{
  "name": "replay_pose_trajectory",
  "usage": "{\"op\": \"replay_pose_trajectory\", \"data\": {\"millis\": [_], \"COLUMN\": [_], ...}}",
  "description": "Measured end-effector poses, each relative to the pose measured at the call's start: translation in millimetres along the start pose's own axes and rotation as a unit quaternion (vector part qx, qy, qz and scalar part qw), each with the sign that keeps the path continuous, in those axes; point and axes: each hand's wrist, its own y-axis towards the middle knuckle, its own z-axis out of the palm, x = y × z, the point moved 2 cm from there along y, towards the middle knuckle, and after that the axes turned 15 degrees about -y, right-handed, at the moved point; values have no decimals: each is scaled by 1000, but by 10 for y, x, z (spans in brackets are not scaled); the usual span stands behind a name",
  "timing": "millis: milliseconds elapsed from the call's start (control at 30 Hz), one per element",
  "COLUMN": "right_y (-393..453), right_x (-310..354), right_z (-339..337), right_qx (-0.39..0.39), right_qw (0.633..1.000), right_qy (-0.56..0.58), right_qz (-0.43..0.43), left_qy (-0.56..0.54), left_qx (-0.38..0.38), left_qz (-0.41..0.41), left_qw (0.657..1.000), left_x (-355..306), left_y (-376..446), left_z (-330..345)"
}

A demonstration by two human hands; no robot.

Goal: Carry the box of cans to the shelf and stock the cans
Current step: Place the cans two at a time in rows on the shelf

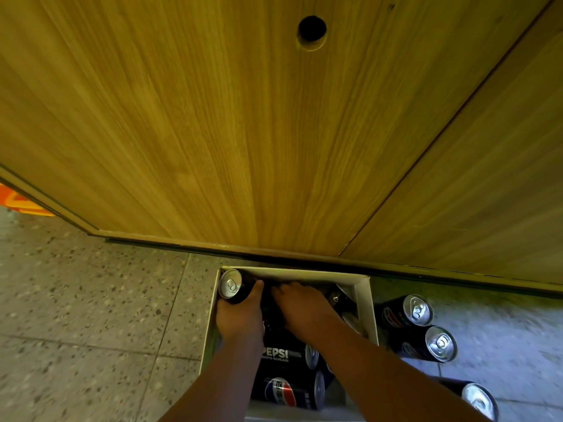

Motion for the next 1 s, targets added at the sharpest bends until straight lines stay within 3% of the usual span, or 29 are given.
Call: {"op": "replay_pose_trajectory", "data": {"millis": [100, 200, 433, 700, 867, 1000], "right_y": [7, -35, -410, -686, -855, -1279], "right_x": [-8, -49, -193, -239, -326, -374], "right_z": [53, 71, -280, -493, -890, -1578], "right_qx": [6, -21, -53, -84, -112, -113], "right_qw": [1000, 995, 935, 829, 795, 776], "right_qy": [28, 100, 345, 533, 562, 580], "right_qz": [2, 17, 68, 147, 198, 220], "left_qy": [-20, -5, 35, 117, 145, 163], "left_qx": [29, 69, 150, 228, 270, 283], "left_qz": [8, 81, 228, 271, 276, 291], "left_qw": [999, 994, 961, 928, 911, 899], "left_x": [15, -8, -283, -632, -987, -1527], "left_y": [36, -6, -167, -184, -483, -1093], "left_z": [-58, -138, -313, -447, -508, -621]}}
